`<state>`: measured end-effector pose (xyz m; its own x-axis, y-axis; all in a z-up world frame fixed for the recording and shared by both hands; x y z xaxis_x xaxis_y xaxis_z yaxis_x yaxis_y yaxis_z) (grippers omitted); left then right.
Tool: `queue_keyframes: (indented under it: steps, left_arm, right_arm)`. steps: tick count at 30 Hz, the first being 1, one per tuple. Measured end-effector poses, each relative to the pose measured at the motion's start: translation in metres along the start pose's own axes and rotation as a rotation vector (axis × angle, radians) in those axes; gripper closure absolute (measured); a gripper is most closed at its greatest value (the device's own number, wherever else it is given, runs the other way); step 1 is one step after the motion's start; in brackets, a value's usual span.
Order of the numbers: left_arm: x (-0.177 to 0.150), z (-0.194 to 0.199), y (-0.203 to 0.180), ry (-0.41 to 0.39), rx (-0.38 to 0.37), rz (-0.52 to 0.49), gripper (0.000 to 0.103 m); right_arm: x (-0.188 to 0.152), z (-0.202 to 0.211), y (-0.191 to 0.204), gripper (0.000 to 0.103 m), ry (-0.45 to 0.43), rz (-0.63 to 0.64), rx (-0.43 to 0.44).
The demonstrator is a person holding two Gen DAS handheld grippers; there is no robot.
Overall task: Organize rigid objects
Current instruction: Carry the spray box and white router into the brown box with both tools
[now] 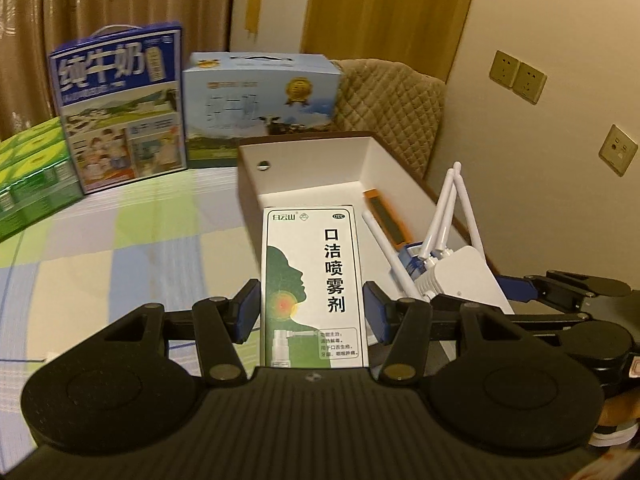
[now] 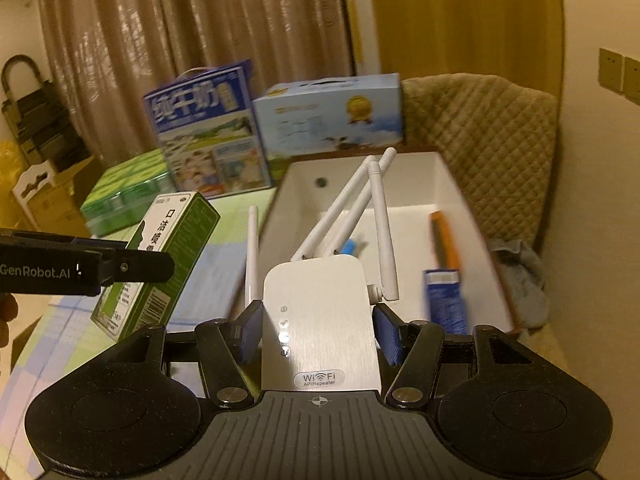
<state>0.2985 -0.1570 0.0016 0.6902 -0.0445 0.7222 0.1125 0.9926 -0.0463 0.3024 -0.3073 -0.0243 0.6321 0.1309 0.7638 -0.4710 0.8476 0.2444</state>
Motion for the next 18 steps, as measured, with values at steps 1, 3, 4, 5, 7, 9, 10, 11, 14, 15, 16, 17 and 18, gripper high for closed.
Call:
queue_keyframes:
  steps: [1, 3, 4, 5, 7, 9, 10, 11, 14, 15, 16, 17, 18]
  left_arm:
    - [0.003, -0.005, -0.006, 0.003, -0.002, -0.002, 0.053]
    - [0.009, -0.015, -0.015, 0.011, 0.002, -0.008, 0.053]
    - [0.012, -0.020, -0.019, 0.015, 0.005, -0.013, 0.053]
    - [0.015, -0.027, -0.022, 0.019, 0.011, -0.015, 0.053]
    - [0.020, -0.039, -0.027, 0.035, 0.021, -0.015, 0.053]
    - [0.025, -0.052, -0.031, 0.048, 0.025, -0.015, 0.053]
    - [0.027, -0.057, -0.032, 0.053, 0.029, -0.017, 0.053]
    - [0.028, -0.063, -0.033, 0.062, 0.034, -0.020, 0.053]
    - [0.032, -0.080, -0.034, 0.088, 0.044, -0.020, 0.053]
    - [0.033, -0.087, -0.034, 0.097, 0.050, -0.020, 0.053]
    - [0.034, -0.092, -0.033, 0.106, 0.052, -0.019, 0.053]
    - [0.035, -0.097, -0.033, 0.114, 0.054, -0.018, 0.053]
    - [0.035, -0.102, -0.034, 0.123, 0.056, -0.018, 0.053]
  right_arm:
    - [0.003, 0.000, -0.007, 0.048, 0.000, -0.003, -0.005]
    - [0.008, -0.002, -0.021, 0.048, 0.000, -0.010, -0.014]
    - [0.011, -0.004, -0.027, 0.048, 0.001, -0.014, -0.014]
    - [0.013, -0.007, -0.032, 0.048, 0.003, -0.018, -0.016]
    - [0.019, -0.012, -0.042, 0.048, 0.004, -0.021, -0.017]
    - [0.023, -0.018, -0.050, 0.048, 0.007, -0.024, -0.018]
    - [0.026, -0.022, -0.053, 0.048, 0.011, -0.026, -0.018]
    - [0.027, -0.026, -0.057, 0.048, 0.015, -0.027, -0.019]
    - [0.031, -0.040, -0.066, 0.048, 0.034, -0.033, -0.022]
    - [0.032, -0.044, -0.069, 0.048, 0.043, -0.034, -0.022]
    - [0.034, -0.049, -0.071, 0.048, 0.051, -0.033, -0.021]
    - [0.035, -0.054, -0.073, 0.048, 0.058, -0.033, -0.021]
    - [0.036, -0.059, -0.075, 0.048, 0.065, -0.033, -0.022]
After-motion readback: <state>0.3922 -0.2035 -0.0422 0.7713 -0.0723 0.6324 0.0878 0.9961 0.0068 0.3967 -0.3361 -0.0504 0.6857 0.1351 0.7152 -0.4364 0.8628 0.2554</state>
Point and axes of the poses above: each gripper's, at about its wrist camera, not at the fingertips, and z roughly against the way its jaws point, y to its left, x to its top, the point moved 2 cm from there along -z, roughly the way its jaws point, and after that the axes turned 8 degrees about x, right-handed, at the moved point
